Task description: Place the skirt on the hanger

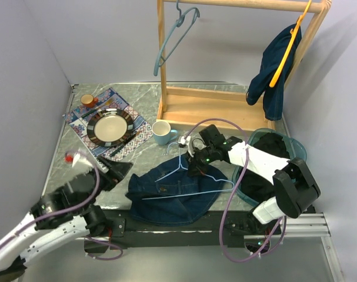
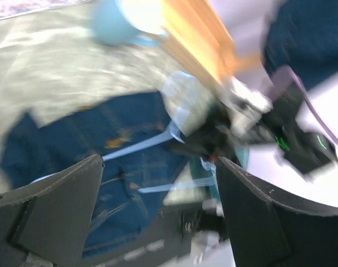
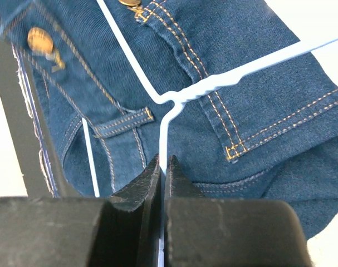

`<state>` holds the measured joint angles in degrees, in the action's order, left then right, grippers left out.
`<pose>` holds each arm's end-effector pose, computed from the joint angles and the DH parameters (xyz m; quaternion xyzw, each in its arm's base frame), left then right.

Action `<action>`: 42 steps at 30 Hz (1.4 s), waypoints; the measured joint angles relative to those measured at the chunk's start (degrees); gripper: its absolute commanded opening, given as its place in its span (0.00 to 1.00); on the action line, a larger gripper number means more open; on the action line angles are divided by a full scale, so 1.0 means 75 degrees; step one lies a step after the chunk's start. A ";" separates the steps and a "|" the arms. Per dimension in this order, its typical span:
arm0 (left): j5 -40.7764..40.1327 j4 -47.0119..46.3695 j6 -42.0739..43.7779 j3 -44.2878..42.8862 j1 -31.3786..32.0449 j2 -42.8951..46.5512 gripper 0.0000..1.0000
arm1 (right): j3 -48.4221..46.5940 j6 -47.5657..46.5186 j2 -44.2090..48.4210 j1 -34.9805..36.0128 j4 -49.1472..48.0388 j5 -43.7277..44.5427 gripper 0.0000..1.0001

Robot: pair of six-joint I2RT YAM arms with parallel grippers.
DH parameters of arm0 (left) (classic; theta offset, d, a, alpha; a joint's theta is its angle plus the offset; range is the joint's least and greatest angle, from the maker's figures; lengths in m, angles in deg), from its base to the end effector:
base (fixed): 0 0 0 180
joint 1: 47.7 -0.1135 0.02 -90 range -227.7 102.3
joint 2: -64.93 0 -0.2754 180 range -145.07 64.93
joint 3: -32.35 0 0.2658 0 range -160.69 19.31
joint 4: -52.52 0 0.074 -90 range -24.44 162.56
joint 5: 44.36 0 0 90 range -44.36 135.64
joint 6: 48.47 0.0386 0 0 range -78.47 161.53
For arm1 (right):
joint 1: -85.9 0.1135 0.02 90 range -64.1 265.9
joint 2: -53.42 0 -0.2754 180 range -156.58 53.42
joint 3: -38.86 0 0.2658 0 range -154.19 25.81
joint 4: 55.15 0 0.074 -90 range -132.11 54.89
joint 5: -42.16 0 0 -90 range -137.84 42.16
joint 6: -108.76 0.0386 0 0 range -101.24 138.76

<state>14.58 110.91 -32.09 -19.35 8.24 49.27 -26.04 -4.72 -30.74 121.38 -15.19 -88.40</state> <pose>0.0550 -0.0458 0.3035 -0.2703 0.7680 -0.3904 0.4298 0.2263 0.1921 0.2110 -0.5251 0.7420 0.3584 0.2126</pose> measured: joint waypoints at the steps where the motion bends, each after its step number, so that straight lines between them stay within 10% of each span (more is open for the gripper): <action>1: 0.0303 -0.0219 0.0449 -0.0347 -0.0006 -0.0361 0.89 | -0.0003 -0.0003 -0.0023 0.0000 0.0020 -0.0003 0.00; 16: 0.3698 -0.4500 0.3858 -0.1209 0.1833 -0.6933 0.69 | -0.0122 0.0003 -0.0420 0.0000 0.0210 -0.0423 0.00; 42: -0.0428 -0.3759 0.2911 -0.3258 0.2958 -1.1208 0.49 | -0.0189 0.0003 -0.0562 -0.0204 0.0344 -0.0691 0.00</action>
<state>11.36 82.71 -10.26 -43.78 30.42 -34.79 -27.46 -4.70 -34.96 119.85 -12.61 -93.58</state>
